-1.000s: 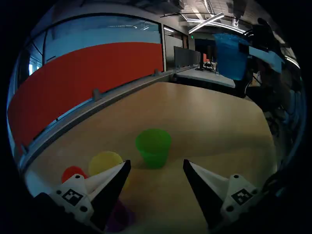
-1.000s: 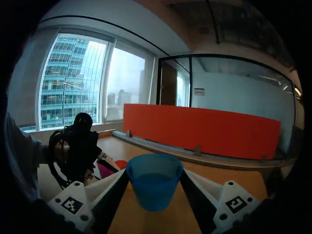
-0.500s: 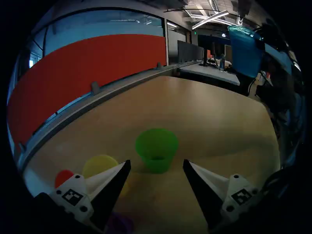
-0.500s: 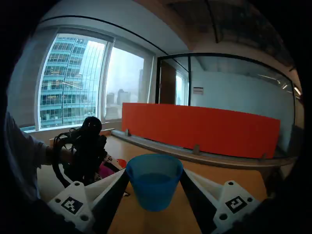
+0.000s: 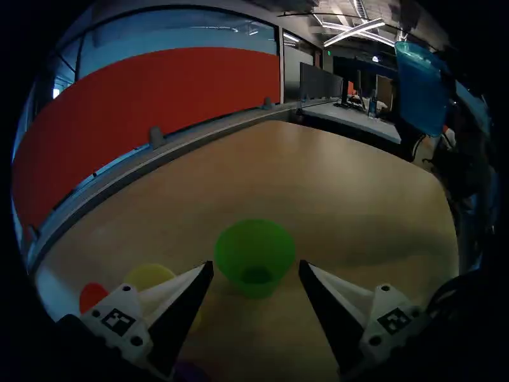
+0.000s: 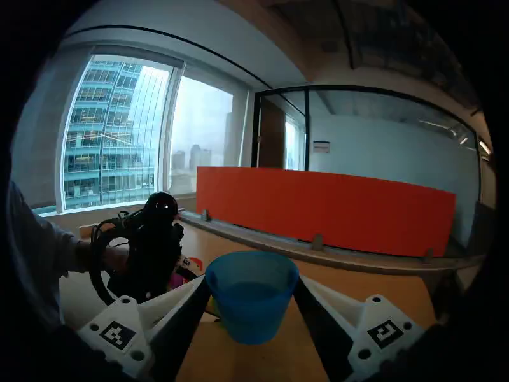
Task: Pour water
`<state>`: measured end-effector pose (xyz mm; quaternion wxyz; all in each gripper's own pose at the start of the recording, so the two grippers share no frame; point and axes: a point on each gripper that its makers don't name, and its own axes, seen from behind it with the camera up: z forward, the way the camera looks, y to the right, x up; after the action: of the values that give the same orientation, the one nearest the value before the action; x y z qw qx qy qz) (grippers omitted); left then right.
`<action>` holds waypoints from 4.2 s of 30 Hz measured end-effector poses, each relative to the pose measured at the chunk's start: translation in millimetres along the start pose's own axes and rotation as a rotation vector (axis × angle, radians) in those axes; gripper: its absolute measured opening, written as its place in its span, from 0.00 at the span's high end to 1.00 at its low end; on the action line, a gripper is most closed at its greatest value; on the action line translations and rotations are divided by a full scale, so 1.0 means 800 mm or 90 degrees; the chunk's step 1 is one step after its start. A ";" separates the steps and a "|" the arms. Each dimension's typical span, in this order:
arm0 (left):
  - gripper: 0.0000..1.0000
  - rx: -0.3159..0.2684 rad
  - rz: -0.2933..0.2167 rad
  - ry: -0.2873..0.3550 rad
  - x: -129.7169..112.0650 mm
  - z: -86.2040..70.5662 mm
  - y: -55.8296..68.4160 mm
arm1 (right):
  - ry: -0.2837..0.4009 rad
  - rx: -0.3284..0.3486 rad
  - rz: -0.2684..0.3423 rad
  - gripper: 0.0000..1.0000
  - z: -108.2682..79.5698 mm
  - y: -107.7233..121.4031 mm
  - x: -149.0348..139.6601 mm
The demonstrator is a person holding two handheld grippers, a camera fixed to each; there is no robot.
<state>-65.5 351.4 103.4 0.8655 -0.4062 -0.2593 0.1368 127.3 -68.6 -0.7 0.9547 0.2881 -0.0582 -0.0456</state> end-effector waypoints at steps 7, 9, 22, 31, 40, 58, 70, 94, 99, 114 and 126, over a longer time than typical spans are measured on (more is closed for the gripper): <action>0.00 0.023 -0.014 -0.005 0.004 0.013 -0.005 | 0.001 -0.004 0.004 0.09 -0.002 0.004 -0.001; 0.00 0.027 -0.018 -0.006 0.004 0.016 -0.005 | 0.001 -0.005 0.004 0.09 -0.002 0.005 -0.001; 0.14 0.021 -0.046 -0.018 0.000 0.029 0.007 | 0.002 -0.010 0.009 0.09 -0.005 0.012 -0.003; 0.14 0.003 -0.064 -0.008 0.003 0.026 0.014 | 0.000 -0.013 0.010 0.09 -0.008 0.016 -0.005; 0.14 -0.001 -0.066 0.015 0.012 0.015 0.015 | -0.001 -0.014 0.008 0.09 -0.008 0.015 -0.005; 0.14 0.008 -0.052 0.095 0.058 -0.037 0.009 | 0.000 -0.012 0.001 0.09 -0.008 0.011 -0.001; 0.14 0.019 -0.015 0.165 0.098 -0.082 0.006 | 0.001 -0.012 -0.004 0.09 -0.009 0.008 0.003; 0.14 0.025 -0.006 0.247 0.128 -0.128 -0.004 | 0.003 -0.007 -0.012 0.09 -0.010 -0.003 0.013; 0.14 0.012 -0.008 0.261 0.129 -0.142 0.001 | 0.004 -0.005 -0.014 0.09 -0.009 -0.005 0.014; 0.14 0.035 -0.011 0.283 0.108 -0.203 -0.021 | 0.007 0.027 -0.032 0.09 0.004 -0.024 0.023; 0.14 0.068 -0.022 0.282 0.076 -0.247 -0.044 | 0.008 0.055 -0.042 0.09 0.022 -0.040 0.029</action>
<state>96.8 231.6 45.2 0.9238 -0.3754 -0.0625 0.0429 145.9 -108.0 -2.0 0.9397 0.3312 -0.0448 -0.0731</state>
